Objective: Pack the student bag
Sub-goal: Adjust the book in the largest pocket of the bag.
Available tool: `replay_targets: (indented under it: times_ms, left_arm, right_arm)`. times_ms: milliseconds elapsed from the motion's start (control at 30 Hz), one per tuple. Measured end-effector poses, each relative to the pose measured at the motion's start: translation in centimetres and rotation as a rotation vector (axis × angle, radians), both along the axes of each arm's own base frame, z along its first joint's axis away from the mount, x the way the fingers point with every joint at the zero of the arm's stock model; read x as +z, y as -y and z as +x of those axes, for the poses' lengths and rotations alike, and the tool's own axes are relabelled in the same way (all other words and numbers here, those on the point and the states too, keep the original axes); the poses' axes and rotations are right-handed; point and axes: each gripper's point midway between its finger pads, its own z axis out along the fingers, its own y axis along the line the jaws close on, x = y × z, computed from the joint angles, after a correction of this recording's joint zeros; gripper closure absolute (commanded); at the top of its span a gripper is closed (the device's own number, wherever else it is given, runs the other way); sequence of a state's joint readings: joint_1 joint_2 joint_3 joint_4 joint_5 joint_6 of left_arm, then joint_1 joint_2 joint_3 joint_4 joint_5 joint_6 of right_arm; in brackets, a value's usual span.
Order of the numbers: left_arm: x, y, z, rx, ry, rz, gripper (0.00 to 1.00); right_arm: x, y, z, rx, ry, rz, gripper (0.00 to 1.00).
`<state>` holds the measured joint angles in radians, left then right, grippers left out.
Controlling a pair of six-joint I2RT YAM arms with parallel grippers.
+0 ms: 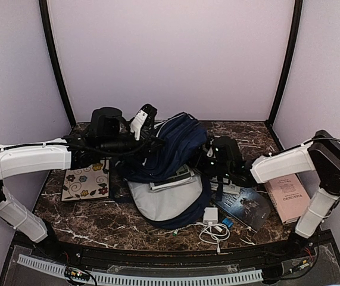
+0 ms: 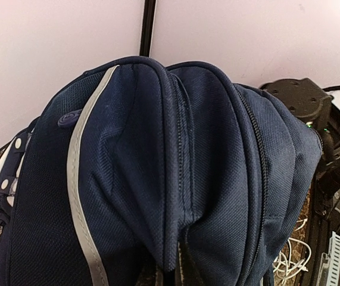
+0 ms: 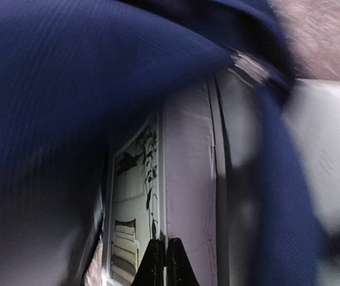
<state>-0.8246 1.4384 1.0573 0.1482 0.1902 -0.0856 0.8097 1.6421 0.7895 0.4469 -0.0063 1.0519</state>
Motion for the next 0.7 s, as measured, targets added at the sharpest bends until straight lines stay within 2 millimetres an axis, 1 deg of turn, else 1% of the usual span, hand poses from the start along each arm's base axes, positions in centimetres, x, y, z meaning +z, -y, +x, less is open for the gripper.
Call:
replay_targets:
  times_ms: [33,100,133,200,233,300,367,433,533,600,633,700]
  left_arm:
    - [0.1,0.1,-0.2,-0.017,0.001,-0.003,1.0]
    - [0.1,0.2,-0.4,-0.03,0.005,-0.001,1.0]
    - [0.2,0.2,-0.4,-0.031,0.011,0.0,1.0]
    - [0.6,-0.1,-0.3,-0.023,0.024,-0.002,1.0]
    - [0.8,-0.3,-0.3,-0.018,0.029,-0.004,1.0]
    - [1.3,-0.7,-0.1,-0.003,0.041,-0.01,1.0]
    - [1.5,-1.1,0.1,0.013,0.044,-0.009,1.0]
    - [1.4,-1.6,0.6,0.034,0.04,-0.005,1.0]
    - [1.2,-2.0,1.0,0.053,0.028,0.0,1.0]
    - [1.2,-2.2,1.2,0.059,0.024,-0.003,1.0]
    - [1.2,-2.2,1.2,0.061,0.021,-0.004,1.0]
    - [1.2,-2.2,1.3,0.064,0.018,-0.006,1.0]
  right_arm:
    - [0.1,-1.0,1.1,-0.001,0.013,-0.003,0.97]
    - [1.0,-2.6,3.0,-0.005,0.046,-0.001,0.81]
    - [1.5,-3.1,3.7,-0.011,0.064,0.001,0.73]
    - [2.8,-3.4,4.6,-0.014,0.093,0.003,0.63]
    - [3.5,-3.4,4.8,-0.011,0.107,-0.002,0.59]
    - [4.3,-3.1,4.8,-0.001,0.12,-0.029,0.53]
    - [4.8,-2.1,3.9,0.024,0.117,-0.09,0.46]
    - [6.1,-0.5,2.3,0.042,0.115,-0.136,0.36]
    - [8.5,3.1,-0.9,0.044,0.13,-0.173,0.24]
    - [9.6,6.5,-2.5,0.012,0.136,-0.18,0.23]
    - [9.7,8.8,-2.9,-0.026,0.133,-0.18,0.23]
    - [9.0,12.3,-2.5,-0.102,0.117,-0.184,0.22]
